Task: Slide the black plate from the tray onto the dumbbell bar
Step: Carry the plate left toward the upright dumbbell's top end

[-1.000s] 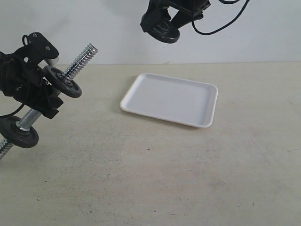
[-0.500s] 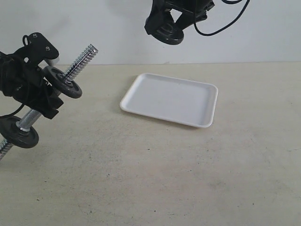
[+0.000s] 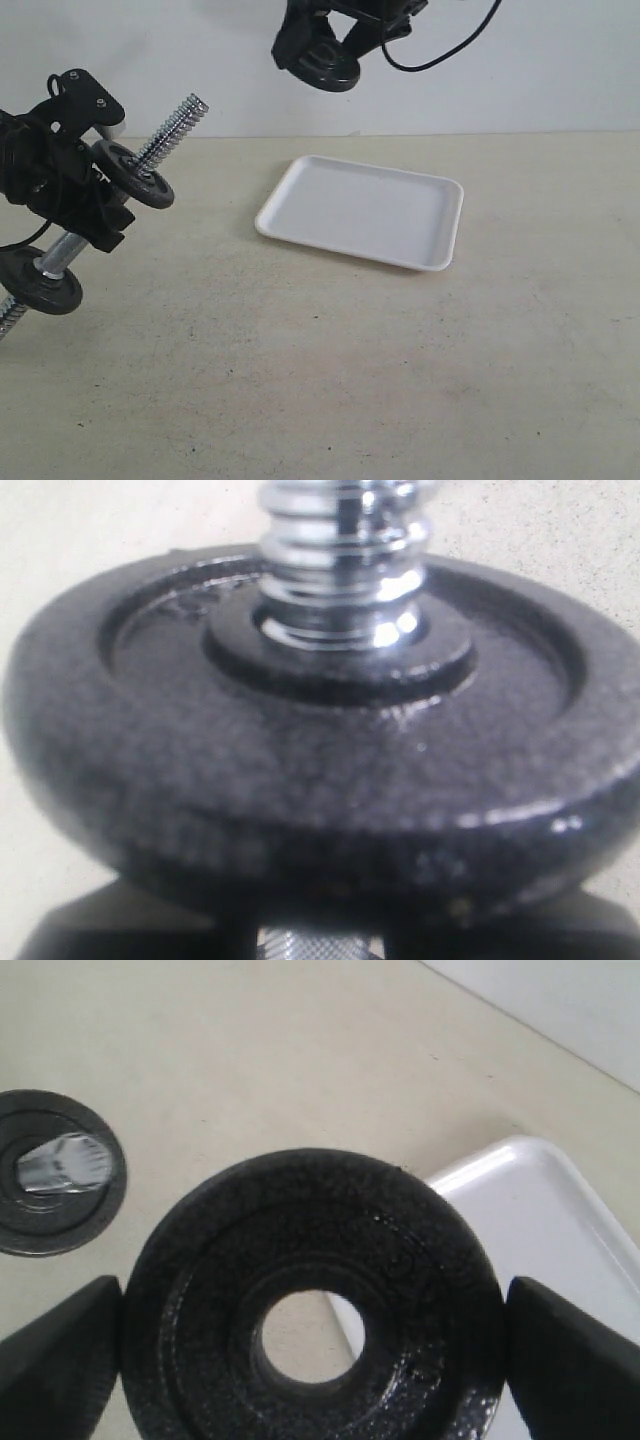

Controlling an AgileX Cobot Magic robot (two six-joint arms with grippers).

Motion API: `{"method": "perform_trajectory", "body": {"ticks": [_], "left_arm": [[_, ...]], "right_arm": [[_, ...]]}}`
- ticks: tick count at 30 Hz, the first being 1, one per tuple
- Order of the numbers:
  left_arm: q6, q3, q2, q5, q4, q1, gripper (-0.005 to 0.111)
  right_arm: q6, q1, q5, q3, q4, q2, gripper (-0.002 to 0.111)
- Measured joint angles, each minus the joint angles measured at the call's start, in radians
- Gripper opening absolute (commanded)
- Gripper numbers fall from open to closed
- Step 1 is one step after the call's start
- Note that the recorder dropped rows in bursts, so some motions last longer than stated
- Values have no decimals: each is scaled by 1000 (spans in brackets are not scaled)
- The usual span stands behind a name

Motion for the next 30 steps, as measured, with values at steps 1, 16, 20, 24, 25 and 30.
{"method": "perform_trajectory", "body": {"ticks": [1, 16, 20, 24, 25, 30], "left_arm": [[0, 0, 0, 0, 0, 0, 4], [0, 0, 0, 0, -8, 0, 4], [0, 0, 0, 0, -8, 0, 4], [0, 0, 0, 0, -8, 0, 4], [0, 0, 0, 0, -8, 0, 4], [0, 0, 0, 0, -8, 0, 4]], "right_arm": [[-6, 17, 0, 0, 2, 0, 0], [200, 232, 9, 0, -554, 2, 0], [178, 234, -12, 0, -562, 22, 0], [161, 237, -59, 0, -551, 59, 0], [158, 237, -67, 0, -547, 64, 0], [147, 237, -112, 3, -517, 123, 0]]}}
